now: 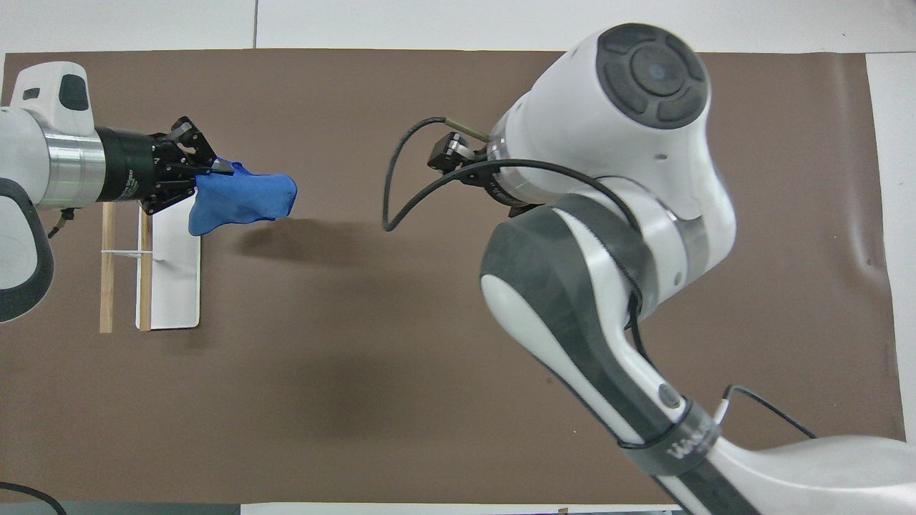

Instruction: Right arm passes towel to left arm to hang

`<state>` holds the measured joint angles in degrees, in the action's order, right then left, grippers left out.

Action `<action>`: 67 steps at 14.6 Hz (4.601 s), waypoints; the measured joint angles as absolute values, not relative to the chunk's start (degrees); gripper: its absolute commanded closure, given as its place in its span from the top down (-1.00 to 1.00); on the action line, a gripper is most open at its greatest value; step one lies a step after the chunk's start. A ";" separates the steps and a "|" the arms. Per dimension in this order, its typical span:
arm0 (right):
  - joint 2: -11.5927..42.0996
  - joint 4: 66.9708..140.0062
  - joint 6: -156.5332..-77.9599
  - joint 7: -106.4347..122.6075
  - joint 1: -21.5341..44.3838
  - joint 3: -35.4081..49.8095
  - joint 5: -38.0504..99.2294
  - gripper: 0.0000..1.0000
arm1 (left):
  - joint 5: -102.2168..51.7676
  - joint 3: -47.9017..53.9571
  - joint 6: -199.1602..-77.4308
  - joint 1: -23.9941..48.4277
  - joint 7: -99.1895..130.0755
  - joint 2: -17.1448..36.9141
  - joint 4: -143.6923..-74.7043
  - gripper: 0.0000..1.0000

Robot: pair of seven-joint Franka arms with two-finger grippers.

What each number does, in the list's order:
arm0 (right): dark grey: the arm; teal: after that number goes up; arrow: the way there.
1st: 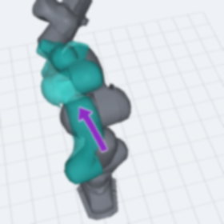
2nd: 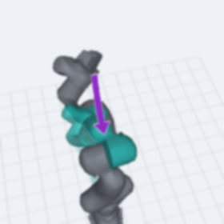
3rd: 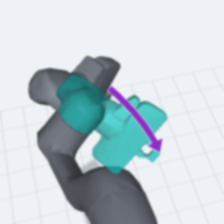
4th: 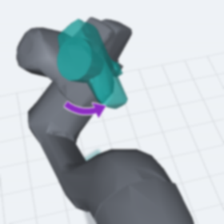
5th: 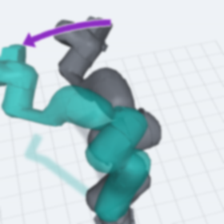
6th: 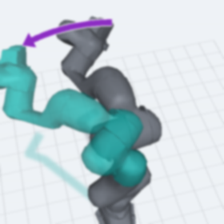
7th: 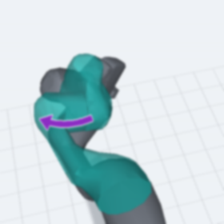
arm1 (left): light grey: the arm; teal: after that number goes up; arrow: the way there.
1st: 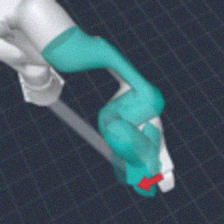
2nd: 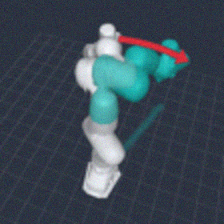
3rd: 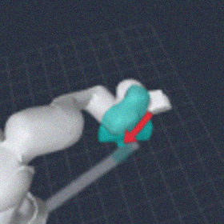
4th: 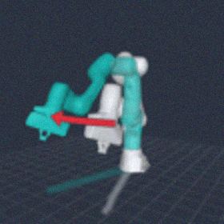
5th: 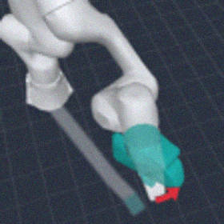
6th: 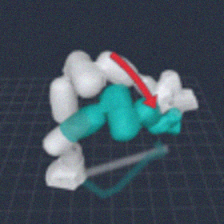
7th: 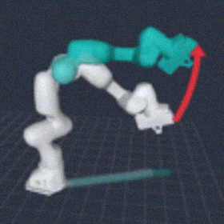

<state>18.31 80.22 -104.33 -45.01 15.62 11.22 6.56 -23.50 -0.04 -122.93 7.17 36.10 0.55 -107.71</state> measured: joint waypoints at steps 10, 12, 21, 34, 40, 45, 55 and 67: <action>12.60 79.96 -88.36 -8.91 -4.55 11.03 -1.89 1.00 | -22.39 -0.40 -130.90 -6.63 43.30 -1.55 -114.95 -1.00; 9.66 79.90 -86.11 -5.62 -4.76 9.29 -1.89 1.00 | -22.39 -0.44 -133.00 -9.26 43.61 -2.58 -117.05 -1.00; -0.44 97.49 -97.19 4.55 2.55 -3.96 -2.25 1.00 | -22.39 -0.51 -139.15 -17.11 43.89 -3.23 -121.21 -1.00; -2.24 98.69 -90.96 5.57 -1.72 -5.06 -2.40 1.00 | -22.35 -0.44 -140.04 -19.26 43.14 -3.34 -123.35 1.00; -2.62 97.82 -91.41 5.57 -1.66 -4.56 -0.49 1.00 | -20.74 0.48 -131.67 -19.02 29.35 -4.76 -118.52 1.00; -3.24 97.33 -90.18 5.57 -1.89 -4.94 -0.49 1.00 | -10.90 2.29 -127.35 -10.38 17.39 -4.93 -115.11 1.00; -3.93 97.33 -89.73 5.57 -1.80 -4.75 -0.49 1.00 | -5.89 2.31 -96.19 0.47 7.21 -1.26 -93.05 1.00; -3.96 97.32 -89.75 5.11 -1.70 -4.39 -0.34 1.00 | -5.87 2.09 -86.41 0.81 1.78 -1.04 -90.21 1.00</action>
